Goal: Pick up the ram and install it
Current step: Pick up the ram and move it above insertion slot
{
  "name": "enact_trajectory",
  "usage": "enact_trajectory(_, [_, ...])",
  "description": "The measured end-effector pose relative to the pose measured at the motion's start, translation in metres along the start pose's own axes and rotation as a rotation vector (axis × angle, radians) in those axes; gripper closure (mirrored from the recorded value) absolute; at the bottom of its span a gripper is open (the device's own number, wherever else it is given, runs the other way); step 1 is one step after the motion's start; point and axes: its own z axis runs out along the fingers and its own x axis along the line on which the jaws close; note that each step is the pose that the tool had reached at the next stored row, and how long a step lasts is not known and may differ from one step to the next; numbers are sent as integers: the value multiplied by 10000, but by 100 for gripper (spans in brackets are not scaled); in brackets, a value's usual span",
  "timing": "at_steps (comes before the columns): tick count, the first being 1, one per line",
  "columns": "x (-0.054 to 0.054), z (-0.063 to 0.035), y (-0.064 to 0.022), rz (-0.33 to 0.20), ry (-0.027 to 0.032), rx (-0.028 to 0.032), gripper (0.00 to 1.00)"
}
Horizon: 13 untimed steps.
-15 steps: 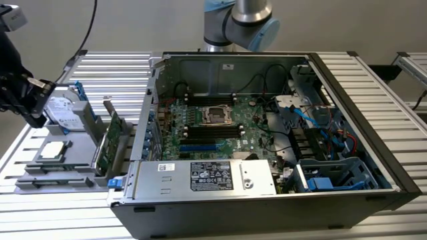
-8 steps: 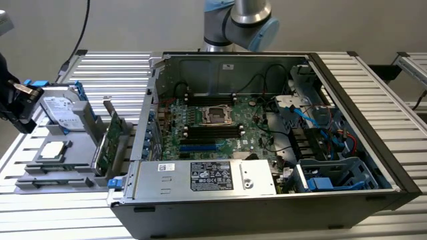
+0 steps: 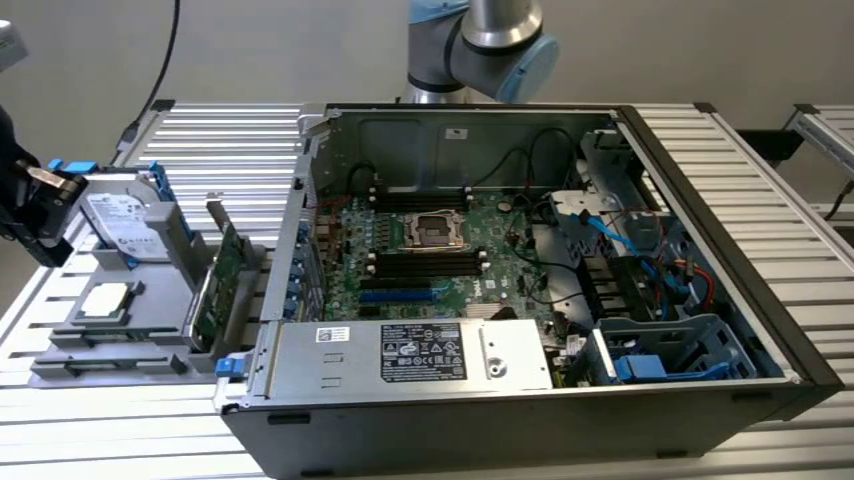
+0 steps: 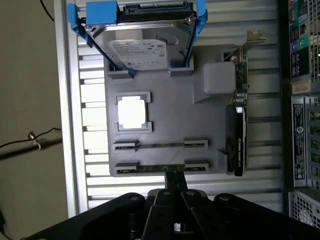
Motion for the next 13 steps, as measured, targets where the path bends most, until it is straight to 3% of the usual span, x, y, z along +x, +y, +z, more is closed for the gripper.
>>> enact_trajectory(9, [3, 4, 0, -29, 5, -3, 89])
enact_trajectory(13, [5, 31, -1, -701, 33, -3, 89])
